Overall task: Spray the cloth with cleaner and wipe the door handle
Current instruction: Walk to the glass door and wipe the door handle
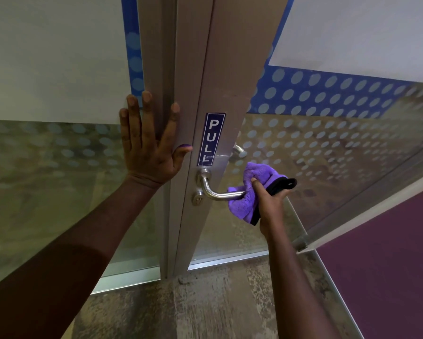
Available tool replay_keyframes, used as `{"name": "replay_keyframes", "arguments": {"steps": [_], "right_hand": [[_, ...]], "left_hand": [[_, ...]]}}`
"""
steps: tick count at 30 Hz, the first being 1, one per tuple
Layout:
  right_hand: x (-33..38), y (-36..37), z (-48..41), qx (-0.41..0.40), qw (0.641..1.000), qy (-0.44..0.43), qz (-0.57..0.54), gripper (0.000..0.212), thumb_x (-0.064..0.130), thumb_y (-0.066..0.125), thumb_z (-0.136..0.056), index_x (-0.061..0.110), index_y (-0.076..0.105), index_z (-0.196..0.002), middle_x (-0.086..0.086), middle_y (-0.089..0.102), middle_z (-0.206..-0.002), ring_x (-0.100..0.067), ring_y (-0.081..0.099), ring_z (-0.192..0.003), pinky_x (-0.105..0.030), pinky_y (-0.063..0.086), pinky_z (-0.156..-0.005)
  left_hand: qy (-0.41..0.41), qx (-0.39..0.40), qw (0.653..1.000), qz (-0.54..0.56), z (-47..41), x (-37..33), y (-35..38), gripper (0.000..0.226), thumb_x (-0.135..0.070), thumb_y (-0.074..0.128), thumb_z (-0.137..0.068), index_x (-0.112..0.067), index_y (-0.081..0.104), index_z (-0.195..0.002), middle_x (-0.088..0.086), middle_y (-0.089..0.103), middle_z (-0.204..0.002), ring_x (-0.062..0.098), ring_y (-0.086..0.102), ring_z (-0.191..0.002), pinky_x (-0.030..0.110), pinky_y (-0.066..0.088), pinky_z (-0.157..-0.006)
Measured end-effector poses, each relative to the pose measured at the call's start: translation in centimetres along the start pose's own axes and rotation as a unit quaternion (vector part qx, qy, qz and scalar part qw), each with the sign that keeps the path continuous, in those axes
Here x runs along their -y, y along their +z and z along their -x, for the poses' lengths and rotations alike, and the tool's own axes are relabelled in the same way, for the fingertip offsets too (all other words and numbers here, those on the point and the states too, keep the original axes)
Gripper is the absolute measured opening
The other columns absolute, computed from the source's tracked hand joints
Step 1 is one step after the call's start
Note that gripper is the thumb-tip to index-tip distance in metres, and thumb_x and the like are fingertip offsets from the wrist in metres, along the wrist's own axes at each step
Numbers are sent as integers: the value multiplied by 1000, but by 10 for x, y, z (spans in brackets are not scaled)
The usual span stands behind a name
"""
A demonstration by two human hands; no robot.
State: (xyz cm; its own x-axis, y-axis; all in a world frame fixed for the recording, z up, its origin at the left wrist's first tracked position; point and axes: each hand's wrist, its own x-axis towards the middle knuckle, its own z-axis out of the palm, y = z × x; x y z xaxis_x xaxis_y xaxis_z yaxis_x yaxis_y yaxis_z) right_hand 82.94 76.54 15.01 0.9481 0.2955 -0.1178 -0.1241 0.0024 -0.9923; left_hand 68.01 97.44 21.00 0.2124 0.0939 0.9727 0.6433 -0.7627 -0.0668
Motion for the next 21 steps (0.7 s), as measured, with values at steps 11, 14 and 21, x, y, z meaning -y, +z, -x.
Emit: {"name": "replay_keyframes", "arguments": {"steps": [11, 14, 21], "right_hand": [[-21, 28, 29, -162, 986, -41, -19, 64, 26, 73, -80, 23, 26, -123, 21, 55, -89, 22, 56, -63, 1, 38, -57], [-19, 39, 40, -197, 979, -59, -9, 55, 29, 73, -79, 32, 25, -106, 13, 57, -89, 13, 59, -68, 0, 38, -57], [-19, 67, 66, -265, 954, -135, 26, 53, 24, 75, -78, 14, 29, -103, -15, 53, -106, -27, 58, -88, -18, 45, -71]], "left_hand": [[-8, 6, 1000, -1, -4, -2, -2, 68, -56, 25, -93, -12, 43, -142, 39, 49, -130, 53, 32, -127, 47, 11, -120], [-11, 7, 1000, 6, -3, -3, -3, 68, -56, 25, -93, -12, 43, -141, 40, 50, -129, 53, 32, -127, 47, 11, -120], [-9, 10, 1000, 13, -3, -2, -2, 68, -56, 23, -93, -12, 44, -141, 39, 50, -130, 52, 33, -127, 46, 11, -120]]}}
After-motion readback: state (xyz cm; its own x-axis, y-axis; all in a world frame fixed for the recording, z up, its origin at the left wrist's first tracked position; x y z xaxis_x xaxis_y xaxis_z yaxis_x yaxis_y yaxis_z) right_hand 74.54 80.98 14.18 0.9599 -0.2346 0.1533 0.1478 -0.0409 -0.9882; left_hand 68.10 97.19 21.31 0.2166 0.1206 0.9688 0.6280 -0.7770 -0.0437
